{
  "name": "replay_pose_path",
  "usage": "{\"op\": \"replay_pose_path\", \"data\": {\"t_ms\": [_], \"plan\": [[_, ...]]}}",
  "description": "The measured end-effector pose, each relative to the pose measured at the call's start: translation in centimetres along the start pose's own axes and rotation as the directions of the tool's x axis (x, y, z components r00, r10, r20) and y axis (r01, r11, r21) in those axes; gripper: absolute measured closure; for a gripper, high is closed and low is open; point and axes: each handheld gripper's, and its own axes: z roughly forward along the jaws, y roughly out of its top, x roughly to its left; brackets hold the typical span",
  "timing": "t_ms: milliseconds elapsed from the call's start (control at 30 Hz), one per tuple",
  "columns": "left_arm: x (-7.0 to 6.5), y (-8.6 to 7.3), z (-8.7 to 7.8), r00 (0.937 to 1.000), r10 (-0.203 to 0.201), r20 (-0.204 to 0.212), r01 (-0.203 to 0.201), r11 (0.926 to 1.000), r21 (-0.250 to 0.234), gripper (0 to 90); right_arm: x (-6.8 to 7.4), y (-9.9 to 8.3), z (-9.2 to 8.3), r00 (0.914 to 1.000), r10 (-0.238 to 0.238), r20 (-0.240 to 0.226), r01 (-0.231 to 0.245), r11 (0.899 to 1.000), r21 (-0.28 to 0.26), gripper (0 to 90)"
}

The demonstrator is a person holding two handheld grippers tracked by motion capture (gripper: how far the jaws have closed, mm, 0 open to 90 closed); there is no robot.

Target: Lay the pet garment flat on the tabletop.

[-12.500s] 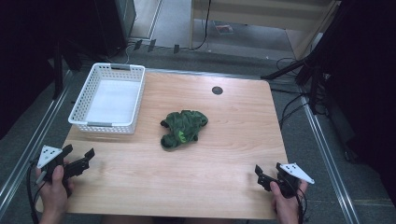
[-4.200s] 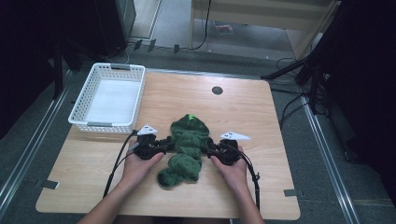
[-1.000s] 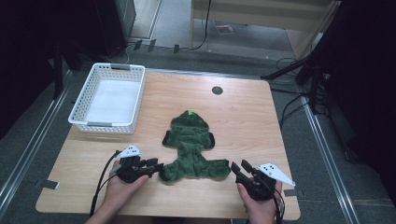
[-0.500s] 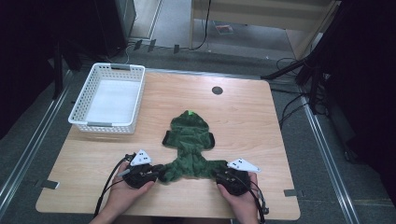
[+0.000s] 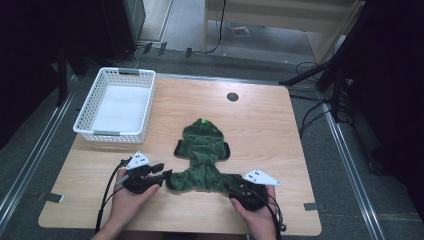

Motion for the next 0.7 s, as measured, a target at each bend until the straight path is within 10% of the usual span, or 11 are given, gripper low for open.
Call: {"op": "replay_pose_path", "data": {"t_ms": [167,333,500,700], "plan": [[-2.5,2.1,3.0,0.9997,-0.010,0.022,0.010,0.9994,0.034,48.9,0.4,2.0,3.5,0.9994,-0.018,0.028,0.017,0.999,0.047,56.7],[-3.5,2.3,6.1,0.9970,0.045,-0.064,-0.037,0.9920,0.120,52.3,1.2,2.0,7.4,0.9979,-0.042,0.049,0.034,0.988,0.150,64.6],[-2.7,2.2,5.7,0.9935,0.076,-0.085,-0.066,0.9916,0.111,86.2,1.6,1.9,7.0,0.9845,-0.121,0.127,0.104,0.986,0.133,85.5],[-1.6,1.7,5.3,0.9926,0.071,-0.098,-0.060,0.9920,0.111,89.9,0.8,1.7,5.5,0.9699,-0.146,0.195,0.121,0.983,0.136,86.9]]}}
